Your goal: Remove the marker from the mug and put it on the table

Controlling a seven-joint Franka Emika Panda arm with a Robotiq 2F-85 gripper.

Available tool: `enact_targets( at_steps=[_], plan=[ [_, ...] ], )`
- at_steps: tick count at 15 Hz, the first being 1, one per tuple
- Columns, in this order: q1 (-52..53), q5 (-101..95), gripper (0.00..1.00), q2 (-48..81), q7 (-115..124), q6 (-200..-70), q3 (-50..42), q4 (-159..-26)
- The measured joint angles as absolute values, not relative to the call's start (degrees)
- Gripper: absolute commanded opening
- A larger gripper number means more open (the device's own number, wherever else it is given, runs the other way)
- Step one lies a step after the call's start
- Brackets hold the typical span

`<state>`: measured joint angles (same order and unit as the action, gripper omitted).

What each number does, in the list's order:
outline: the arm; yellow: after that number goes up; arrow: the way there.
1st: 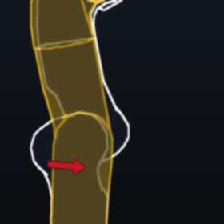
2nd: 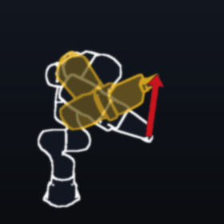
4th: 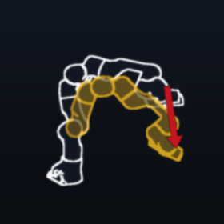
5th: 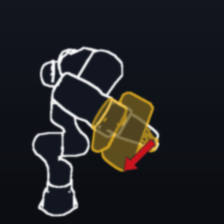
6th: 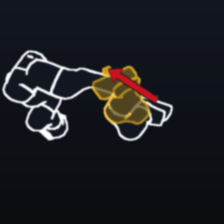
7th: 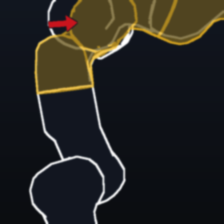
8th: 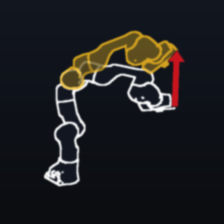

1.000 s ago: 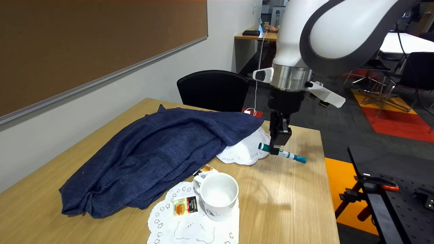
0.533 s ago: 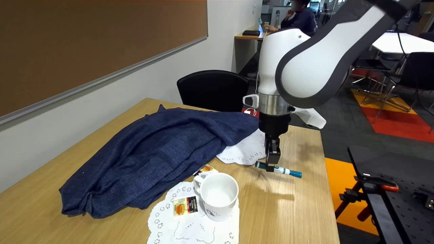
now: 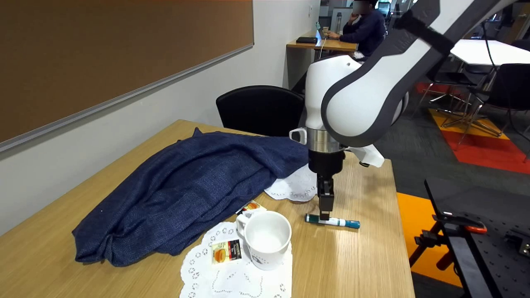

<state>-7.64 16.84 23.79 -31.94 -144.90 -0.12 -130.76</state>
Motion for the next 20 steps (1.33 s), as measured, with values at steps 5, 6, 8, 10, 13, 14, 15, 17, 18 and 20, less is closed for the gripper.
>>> enact_targets(
  at_steps=[5, 6, 8, 10, 13, 14, 15, 17, 18, 20],
  plan=[
    [-9.4, 16.8, 1.0, 22.6, -31.9, -145.1, 1.0, -130.7],
    [-9.7, 16.8, 1.0, 21.7, -32.0, -145.2, 1.1, -131.1],
    [-10.5, 16.9, 1.0, 18.6, -32.2, -145.7, 1.1, -132.4],
    [-11.2, 17.3, 1.0, 14.3, -32.5, -146.1, 1.1, -134.5],
    [-11.6, 18.6, 1.0, 6.7, -33.7, -146.3, 0.8, -138.6],
    [-11.6, 19.4, 1.0, 4.1, -34.6, -146.3, 0.7, -140.0],
    [-11.4, 20.0, 1.0, 1.5, -35.2, -146.3, 0.4, -141.4],
    [-10.8, 21.0, 1.0, -3.0, -36.1, -146.3, -0.5, -143.9],
    [-10.1, 21.1, 1.0, -5.0, -36.6, -146.3, -1.2, -145.0],
    [-9.0, 21.0, 1.0, -6.1, -36.7, -146.2, -2.5, -145.5]
  ],
)
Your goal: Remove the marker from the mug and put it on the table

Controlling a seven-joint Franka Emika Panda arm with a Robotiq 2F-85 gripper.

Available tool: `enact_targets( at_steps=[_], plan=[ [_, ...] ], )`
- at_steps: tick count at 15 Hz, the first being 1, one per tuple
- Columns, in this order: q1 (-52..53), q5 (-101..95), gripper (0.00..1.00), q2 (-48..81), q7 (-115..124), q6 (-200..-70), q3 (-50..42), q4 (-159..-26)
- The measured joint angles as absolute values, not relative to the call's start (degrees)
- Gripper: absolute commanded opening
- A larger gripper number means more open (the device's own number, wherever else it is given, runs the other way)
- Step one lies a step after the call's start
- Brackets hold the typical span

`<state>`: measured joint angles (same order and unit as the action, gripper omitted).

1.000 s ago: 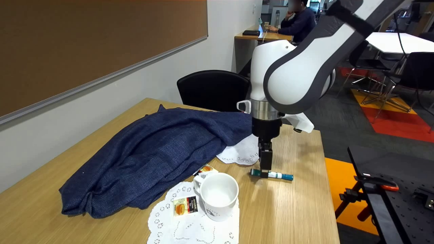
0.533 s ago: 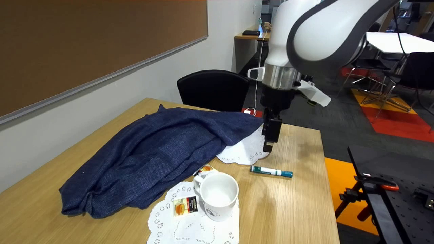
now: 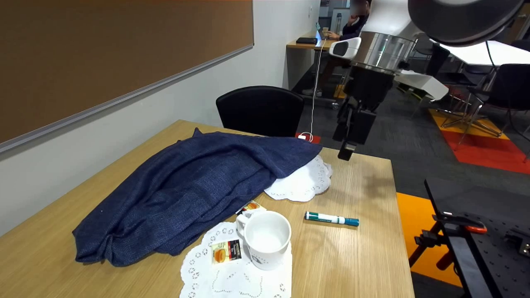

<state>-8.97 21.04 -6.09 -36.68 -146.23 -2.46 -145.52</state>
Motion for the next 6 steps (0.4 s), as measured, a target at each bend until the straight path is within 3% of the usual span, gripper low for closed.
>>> enact_targets(
  at_steps=[6],
  plan=[
    [-8.4, 21.0, 1.0, -4.9, -36.7, -146.2, -2.9, -145.3]
  ],
)
